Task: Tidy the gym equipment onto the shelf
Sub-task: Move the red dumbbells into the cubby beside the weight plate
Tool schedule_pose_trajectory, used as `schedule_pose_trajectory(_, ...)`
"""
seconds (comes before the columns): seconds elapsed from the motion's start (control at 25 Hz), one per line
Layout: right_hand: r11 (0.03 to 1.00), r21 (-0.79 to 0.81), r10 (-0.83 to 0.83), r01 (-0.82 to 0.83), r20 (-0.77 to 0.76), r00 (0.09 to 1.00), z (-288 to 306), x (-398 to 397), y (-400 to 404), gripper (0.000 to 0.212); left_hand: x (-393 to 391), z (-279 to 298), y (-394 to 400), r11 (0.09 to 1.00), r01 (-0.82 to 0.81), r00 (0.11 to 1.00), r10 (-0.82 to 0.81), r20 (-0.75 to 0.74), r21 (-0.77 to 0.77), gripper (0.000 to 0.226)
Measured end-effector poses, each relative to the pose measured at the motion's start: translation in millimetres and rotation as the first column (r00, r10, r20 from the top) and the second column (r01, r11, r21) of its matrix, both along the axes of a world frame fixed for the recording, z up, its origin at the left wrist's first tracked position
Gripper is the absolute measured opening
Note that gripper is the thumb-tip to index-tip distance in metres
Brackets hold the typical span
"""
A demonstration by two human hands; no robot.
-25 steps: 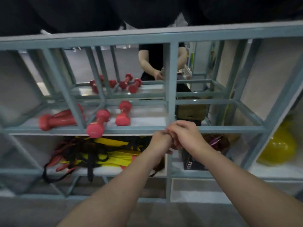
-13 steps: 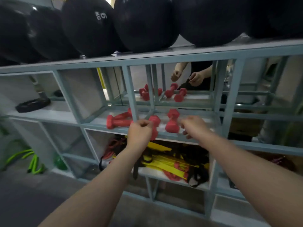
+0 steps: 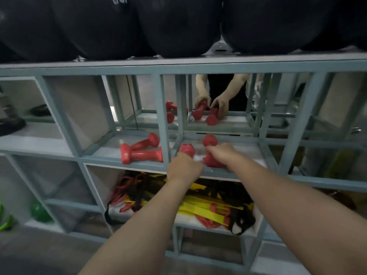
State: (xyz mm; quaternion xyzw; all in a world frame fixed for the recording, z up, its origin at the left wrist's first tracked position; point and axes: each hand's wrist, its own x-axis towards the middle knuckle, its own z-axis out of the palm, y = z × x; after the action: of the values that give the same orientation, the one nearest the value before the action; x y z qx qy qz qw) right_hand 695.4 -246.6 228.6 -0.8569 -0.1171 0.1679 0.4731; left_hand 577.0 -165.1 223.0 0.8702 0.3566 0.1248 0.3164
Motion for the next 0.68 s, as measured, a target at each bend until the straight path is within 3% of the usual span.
schedule_pose_trajectory(0.12, 0.999, -0.042, -0.017, 0.018, 0.013, 1.0, -14.1, 9.5, 20.3, 0.031, 2.7, 1.1, 4.9, 1.0, -0.006, 0.999, 0.007, 0.038, -0.026, 0.038)
schedule_pose_trajectory(0.28, 0.993, -0.014, -0.116, 0.115, -0.097, 0.989, -9.7, 9.5, 25.9, 0.028, -5.9, 0.7, 7.4, 0.956, -0.039, 0.987, 0.082, 0.14, -0.291, 0.023)
schedule_pose_trajectory(0.44, 0.973, 0.117, -0.173, 0.2, -0.206, 0.963, 8.2, -4.1, 18.1, 0.018, -16.3, 2.8, 4.8, 0.847, 0.009, 0.963, 0.136, 0.232, -0.532, 0.017)
schedule_pose_trajectory(0.56, 0.964, 0.147, -0.181, 0.221, -0.247, 0.952, 29.9, -33.3, 11.3, 0.011, -28.5, 15.9, -9.3, 0.699, 0.035, 0.932, 0.234, 0.275, -0.715, 0.015)
schedule_pose_trajectory(0.68, 0.963, 0.136, -0.185, 0.23, -0.283, 0.941, 41.0, -72.0, 0.2, 0.009, -53.8, 33.3, -19.7, 0.441, 0.021, 0.895, 0.392, 0.214, -0.897, 0.011)
